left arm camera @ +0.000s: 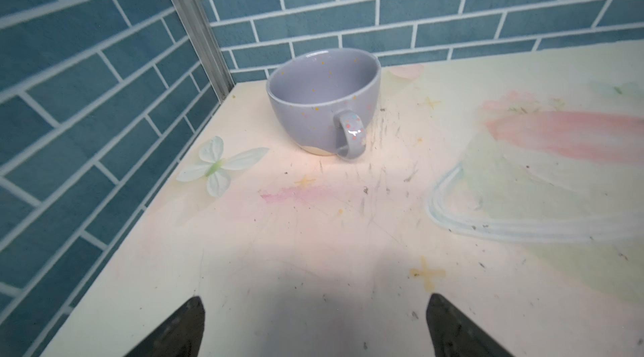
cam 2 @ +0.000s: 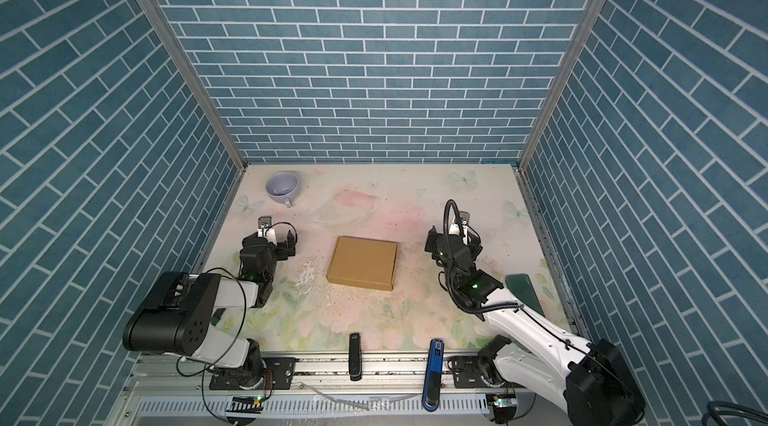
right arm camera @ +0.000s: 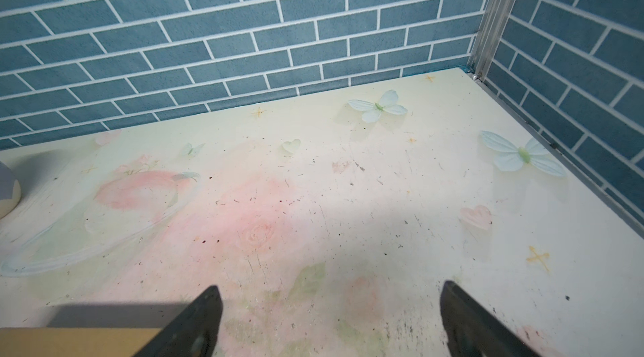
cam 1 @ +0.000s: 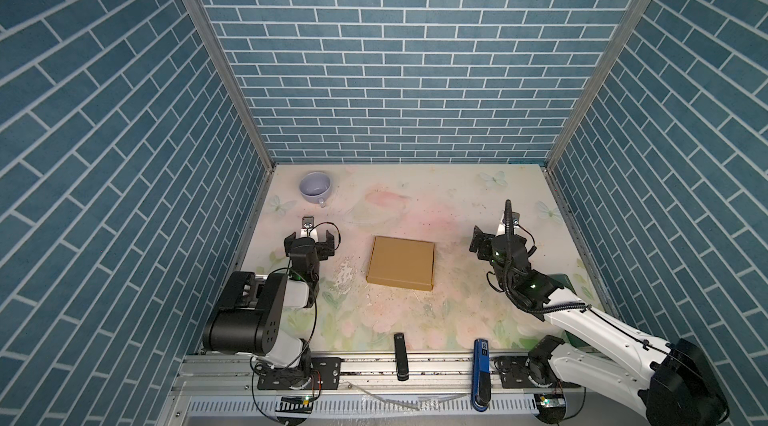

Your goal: Fold the paper box

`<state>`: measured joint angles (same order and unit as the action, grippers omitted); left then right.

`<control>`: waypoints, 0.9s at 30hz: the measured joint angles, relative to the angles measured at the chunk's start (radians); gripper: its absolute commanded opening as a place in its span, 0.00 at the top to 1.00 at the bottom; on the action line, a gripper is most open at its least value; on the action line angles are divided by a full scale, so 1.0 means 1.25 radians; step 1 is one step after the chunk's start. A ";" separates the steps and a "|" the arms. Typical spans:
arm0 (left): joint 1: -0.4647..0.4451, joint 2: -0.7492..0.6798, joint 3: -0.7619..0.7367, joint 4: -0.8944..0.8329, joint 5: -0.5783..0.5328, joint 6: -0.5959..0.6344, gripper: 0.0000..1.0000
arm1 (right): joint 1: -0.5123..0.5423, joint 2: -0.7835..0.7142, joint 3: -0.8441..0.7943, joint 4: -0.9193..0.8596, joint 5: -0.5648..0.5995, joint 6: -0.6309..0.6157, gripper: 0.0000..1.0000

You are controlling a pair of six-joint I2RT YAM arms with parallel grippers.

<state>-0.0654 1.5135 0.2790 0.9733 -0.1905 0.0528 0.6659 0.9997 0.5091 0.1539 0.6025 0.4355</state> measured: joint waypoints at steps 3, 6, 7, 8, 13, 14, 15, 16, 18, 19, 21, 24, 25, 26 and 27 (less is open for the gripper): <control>0.003 0.003 0.007 0.002 0.004 0.001 0.00 | -0.008 0.001 -0.003 0.005 0.009 -0.027 0.01; 0.003 0.003 0.037 -0.020 0.001 0.001 0.00 | -0.022 0.001 -0.003 0.007 0.027 -0.059 0.01; 0.003 0.004 0.049 -0.032 0.001 0.001 0.00 | -0.027 0.001 -0.003 0.007 0.035 -0.066 0.01; 0.003 0.004 0.059 -0.036 0.001 0.001 0.00 | -0.034 0.001 -0.003 0.007 0.042 -0.074 0.01; 0.004 0.004 0.070 -0.052 0.002 0.001 0.01 | -0.084 0.001 -0.011 0.015 0.081 -0.108 0.01; 0.004 0.004 0.070 -0.057 0.002 0.001 0.00 | -0.096 0.002 -0.014 0.015 0.086 -0.115 0.01; 0.004 0.004 0.070 -0.061 0.002 0.001 0.00 | -0.109 0.002 -0.018 0.015 0.091 -0.121 0.01; 0.004 0.004 0.070 -0.065 0.002 0.001 0.00 | -0.122 0.003 -0.021 0.016 0.095 -0.126 0.01; 0.004 0.004 0.070 -0.069 0.002 0.001 0.00 | -0.147 0.003 -0.028 0.016 0.101 -0.134 0.01; 0.004 0.004 0.070 -0.070 0.002 0.001 0.00 | -0.158 0.003 -0.032 0.017 0.102 -0.140 0.01; 0.004 0.004 0.070 -0.070 0.002 0.001 0.00 | -0.180 0.002 -0.042 0.021 0.101 -0.148 0.01; 0.004 0.004 0.070 -0.072 0.002 0.001 0.00 | -0.212 0.000 -0.056 0.034 0.093 -0.168 0.01; 0.004 0.004 0.070 -0.072 0.002 0.001 0.01 | -0.224 0.000 -0.059 0.039 0.090 -0.176 0.01; 0.004 0.004 0.070 -0.072 0.002 0.001 0.00 | -0.233 0.001 -0.060 0.045 0.089 -0.184 0.01; 0.004 0.004 0.070 -0.072 0.002 0.001 0.00 | -0.246 0.001 -0.062 0.055 0.086 -0.195 0.01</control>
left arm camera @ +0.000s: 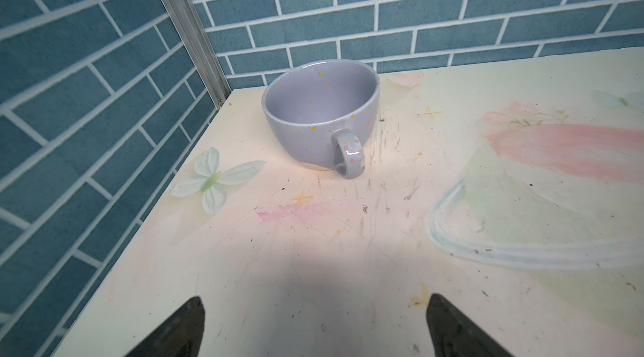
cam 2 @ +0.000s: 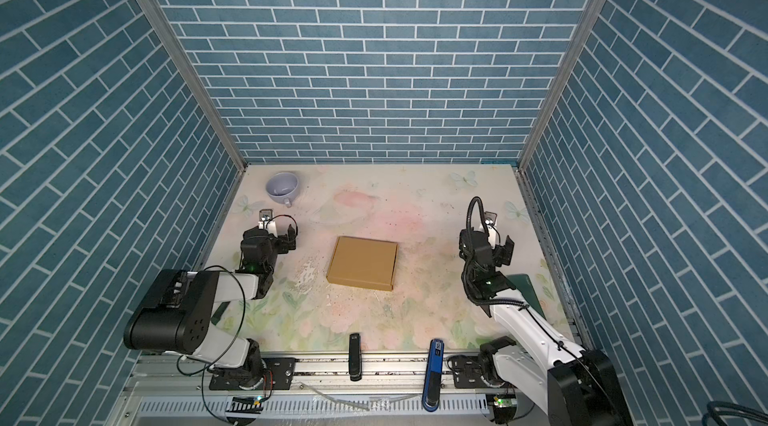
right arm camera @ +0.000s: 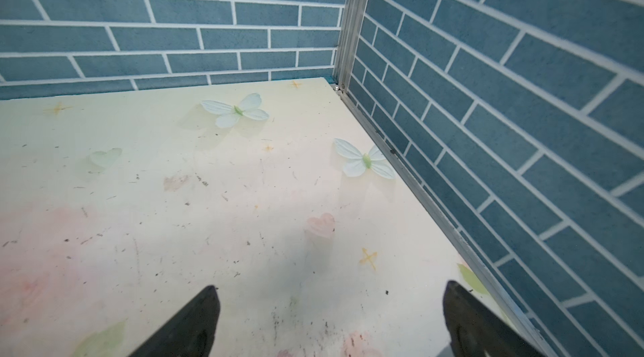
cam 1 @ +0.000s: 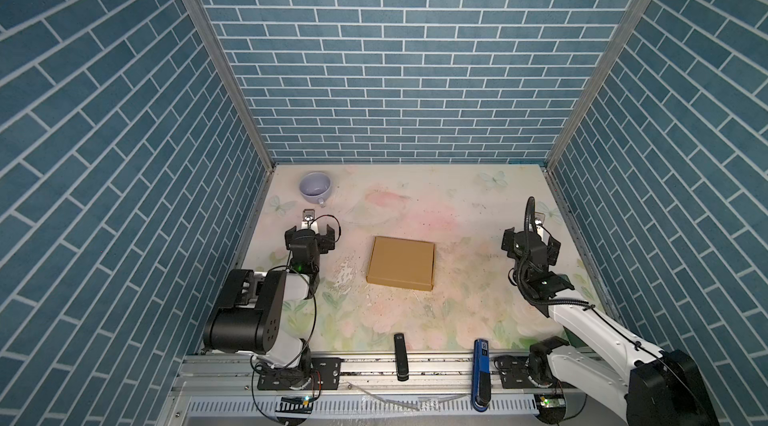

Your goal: Fold the paper box

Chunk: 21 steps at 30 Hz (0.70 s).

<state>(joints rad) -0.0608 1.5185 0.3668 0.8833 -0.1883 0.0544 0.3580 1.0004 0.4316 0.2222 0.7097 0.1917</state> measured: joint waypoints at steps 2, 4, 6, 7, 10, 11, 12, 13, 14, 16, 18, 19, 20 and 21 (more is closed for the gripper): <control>0.000 0.000 0.000 0.000 0.000 0.000 0.00 | -0.026 0.007 -0.002 0.023 -0.009 -0.019 0.01; 0.000 0.000 0.000 0.000 0.000 0.000 0.00 | -0.060 0.033 -0.003 0.058 -0.024 -0.039 0.02; 0.000 0.000 0.000 0.000 0.000 0.000 0.01 | -0.090 0.071 -0.008 0.100 -0.042 -0.056 0.02; 0.000 0.000 0.000 0.000 0.000 0.000 0.00 | -0.104 0.094 -0.013 0.125 -0.054 -0.061 0.02; 0.000 0.000 0.000 0.000 0.000 0.000 0.00 | -0.139 0.170 -0.027 0.195 -0.084 -0.077 0.04; 0.000 0.000 0.000 0.000 0.000 0.000 0.00 | -0.147 0.195 -0.031 0.218 -0.092 -0.079 0.04; 0.000 0.000 0.000 0.000 0.000 0.000 0.00 | -0.157 0.224 -0.034 0.248 -0.102 -0.083 0.06; 0.000 0.000 0.000 0.000 0.000 0.000 0.00 | -0.164 0.248 -0.037 0.272 -0.111 -0.088 0.06; 0.000 0.000 0.000 0.000 0.000 0.001 0.00 | -0.169 0.269 -0.038 0.293 -0.122 -0.092 0.06; 0.000 0.000 0.000 0.000 0.000 0.001 0.00 | -0.180 0.306 -0.039 0.349 -0.147 -0.102 0.05; 0.000 0.000 0.000 -0.001 0.000 0.002 0.00 | -0.191 0.336 -0.040 0.402 -0.171 -0.109 0.06; 0.000 0.000 0.000 -0.001 0.000 0.002 0.00 | -0.197 0.352 -0.040 0.428 -0.183 -0.110 0.07; 0.000 0.000 0.000 -0.001 0.000 0.002 0.00 | -0.202 0.362 -0.040 0.440 -0.191 -0.110 0.07; 0.000 0.000 0.000 -0.001 0.000 0.002 0.00 | -0.209 0.367 -0.041 0.449 -0.205 -0.110 0.06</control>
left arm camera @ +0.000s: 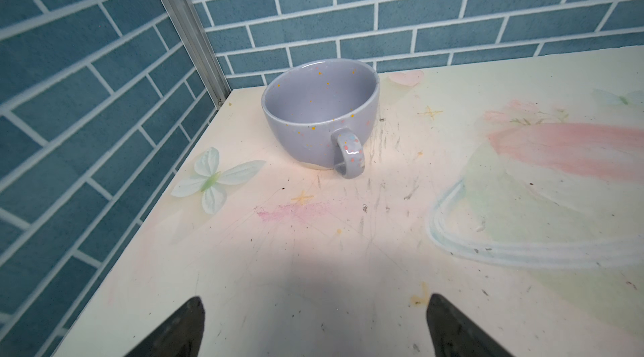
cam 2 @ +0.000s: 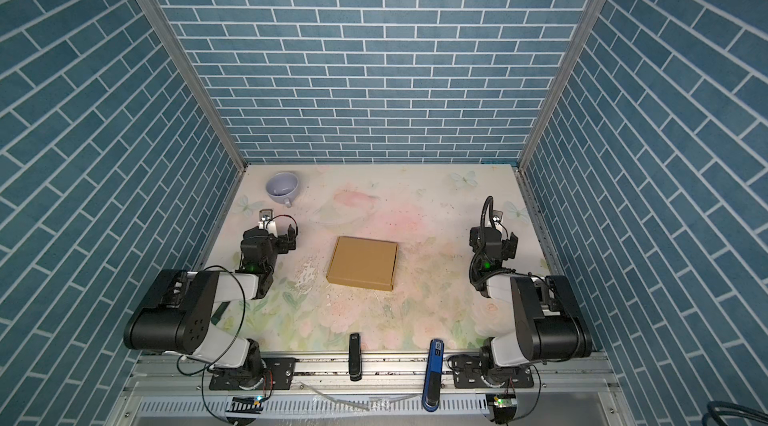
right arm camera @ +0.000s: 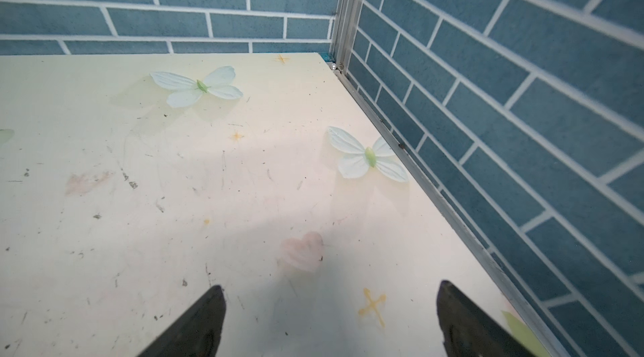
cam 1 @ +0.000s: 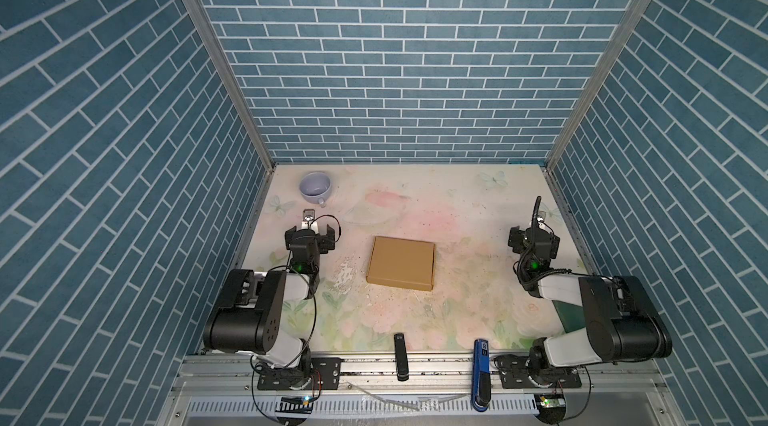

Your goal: Fold the paper box

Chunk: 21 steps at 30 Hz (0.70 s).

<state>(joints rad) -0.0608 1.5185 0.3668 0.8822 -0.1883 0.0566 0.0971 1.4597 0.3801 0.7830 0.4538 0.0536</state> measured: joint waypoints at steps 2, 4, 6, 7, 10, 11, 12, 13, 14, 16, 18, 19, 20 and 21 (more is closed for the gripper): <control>0.000 0.000 0.000 -0.001 0.000 0.000 0.01 | -0.011 0.001 -0.008 0.026 -0.021 0.000 0.05; 0.000 0.000 0.000 -0.002 0.000 0.000 0.00 | -0.022 0.001 -0.014 0.047 -0.043 0.000 0.04; 0.000 0.000 0.000 -0.002 0.000 0.000 0.00 | -0.032 0.001 -0.016 0.055 -0.066 0.000 0.04; 0.000 0.000 0.000 -0.002 0.000 0.000 0.00 | -0.036 0.001 -0.016 0.057 -0.079 0.000 0.04; 0.000 0.000 0.000 -0.002 0.000 0.000 0.00 | -0.047 0.001 -0.016 0.062 -0.117 0.001 0.04; 0.000 0.000 0.000 -0.002 0.000 0.000 0.00 | -0.050 0.001 -0.016 0.063 -0.126 0.001 0.04; 0.000 0.000 0.000 -0.002 0.000 0.000 0.00 | -0.054 0.001 -0.016 0.063 -0.138 0.001 0.01; 0.000 0.000 0.000 -0.002 0.000 0.000 0.00 | -0.060 0.002 -0.016 0.064 -0.153 0.002 0.01; 0.000 0.000 0.000 -0.002 0.000 0.000 0.01 | -0.065 0.004 -0.016 0.069 -0.168 0.002 0.01; 0.000 0.000 0.000 -0.002 0.000 0.000 0.00 | -0.077 0.024 -0.019 0.103 -0.202 0.002 0.01; 0.000 0.000 0.000 -0.002 0.000 0.000 0.00 | -0.085 0.045 -0.026 0.117 -0.232 0.001 0.01; 0.000 0.000 0.000 -0.002 0.000 0.000 0.00 | -0.088 0.050 -0.030 0.119 -0.244 0.001 0.01; 0.000 0.000 0.000 -0.002 0.000 0.000 0.00 | -0.089 0.053 -0.032 0.120 -0.255 0.001 0.01; 0.000 0.000 0.000 -0.002 0.000 0.000 0.00 | -0.089 0.056 -0.032 0.119 -0.263 0.001 0.01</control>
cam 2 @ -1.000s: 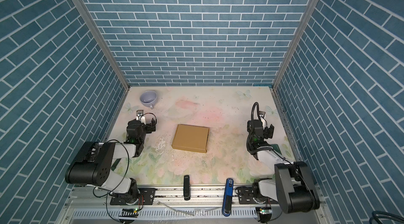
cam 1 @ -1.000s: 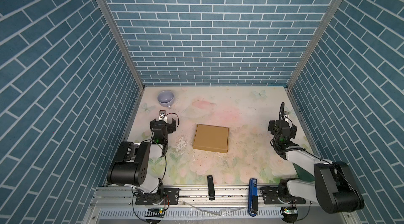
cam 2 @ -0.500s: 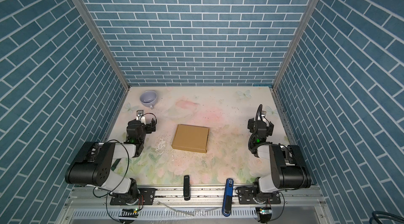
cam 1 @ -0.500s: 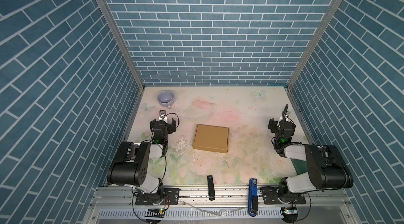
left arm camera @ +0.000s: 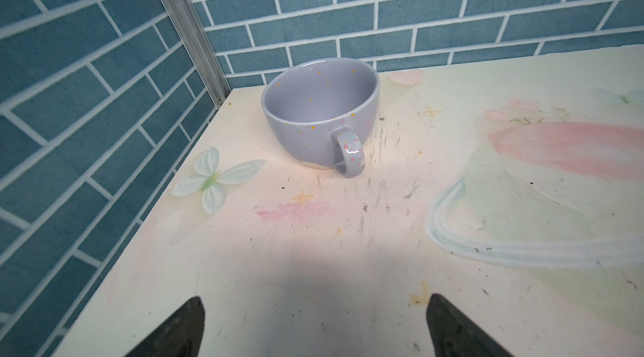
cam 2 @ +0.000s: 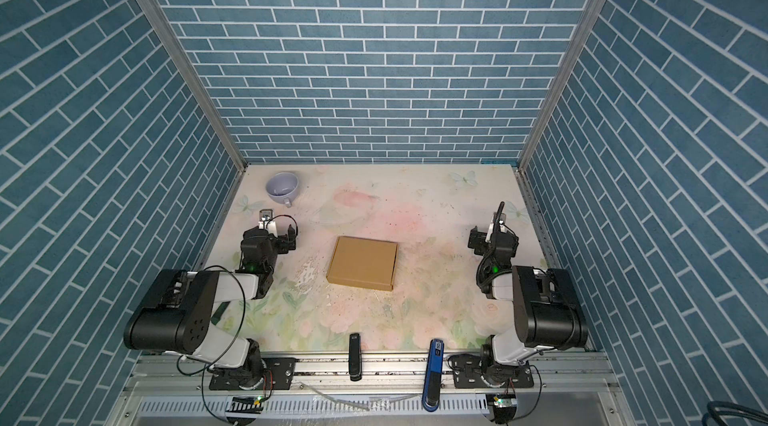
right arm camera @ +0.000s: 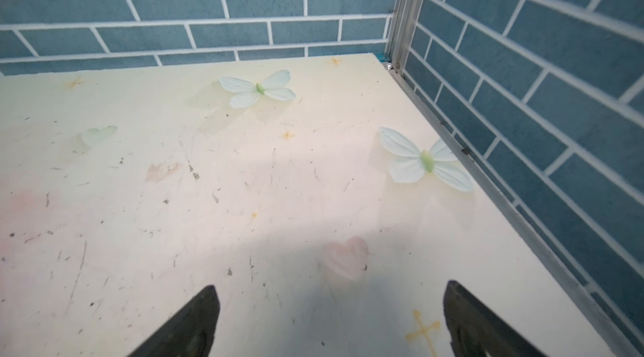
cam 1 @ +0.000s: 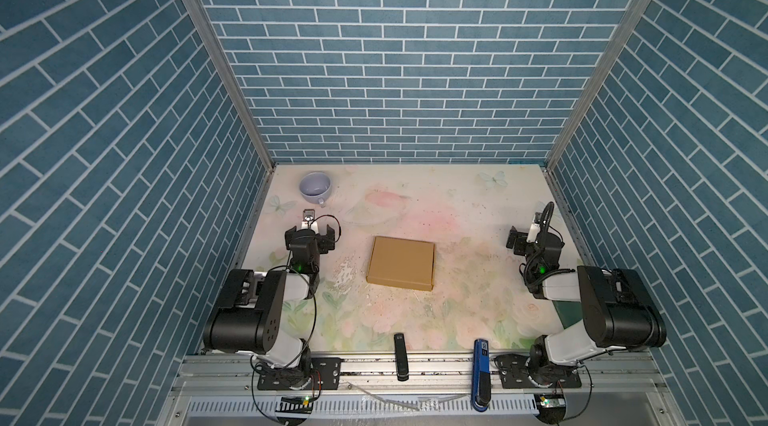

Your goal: Fold the paper box

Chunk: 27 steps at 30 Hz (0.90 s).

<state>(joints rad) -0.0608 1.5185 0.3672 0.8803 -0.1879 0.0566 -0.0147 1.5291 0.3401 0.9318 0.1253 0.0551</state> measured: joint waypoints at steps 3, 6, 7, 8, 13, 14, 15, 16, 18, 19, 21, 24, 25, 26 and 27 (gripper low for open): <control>0.000 0.000 0.000 0.000 0.000 0.000 0.00 | -0.001 0.000 0.005 -0.013 -0.011 0.000 0.01; 0.001 0.000 0.000 0.000 0.000 0.000 0.00 | -0.001 0.001 0.008 -0.028 -0.013 0.000 0.01; 0.001 0.000 0.000 0.000 0.000 0.000 0.00 | -0.001 0.001 0.008 -0.030 -0.014 0.000 0.01; 0.001 0.000 0.000 0.000 0.000 0.000 0.00 | -0.001 0.001 0.008 -0.031 -0.014 0.000 0.01; 0.002 0.000 0.000 0.000 0.000 0.000 0.01 | -0.001 0.001 0.008 -0.033 -0.018 0.000 0.01; 0.002 0.000 0.000 0.000 0.000 0.000 0.00 | -0.001 0.001 0.008 -0.033 -0.019 0.000 0.01; 0.002 0.000 0.000 0.000 0.000 0.000 0.00 | -0.001 0.001 0.008 -0.034 -0.020 0.000 0.01; 0.002 0.000 0.000 0.000 0.000 0.000 0.00 | -0.001 0.001 0.008 -0.034 -0.020 0.000 0.01; 0.002 0.000 0.000 0.000 0.000 0.000 0.01 | -0.001 0.001 0.008 -0.034 -0.020 0.000 0.01; 0.002 0.000 0.000 0.000 0.000 0.000 0.01 | -0.001 0.001 0.008 -0.034 -0.020 0.000 0.01; 0.002 0.000 0.000 0.000 0.000 0.000 0.00 | -0.001 0.001 0.008 -0.034 -0.020 0.000 0.01; 0.002 0.000 0.000 0.000 0.000 0.000 0.00 | -0.001 0.001 0.008 -0.034 -0.020 0.000 0.01; 0.002 0.000 0.000 0.000 0.000 0.000 0.00 | -0.001 0.001 0.008 -0.034 -0.020 0.000 0.01; 0.002 0.000 0.000 0.000 0.000 0.000 0.01 | -0.001 0.001 0.008 -0.034 -0.020 0.000 0.01; 0.002 0.000 0.000 0.000 0.000 0.000 0.00 | -0.001 0.001 0.008 -0.034 -0.020 0.000 0.01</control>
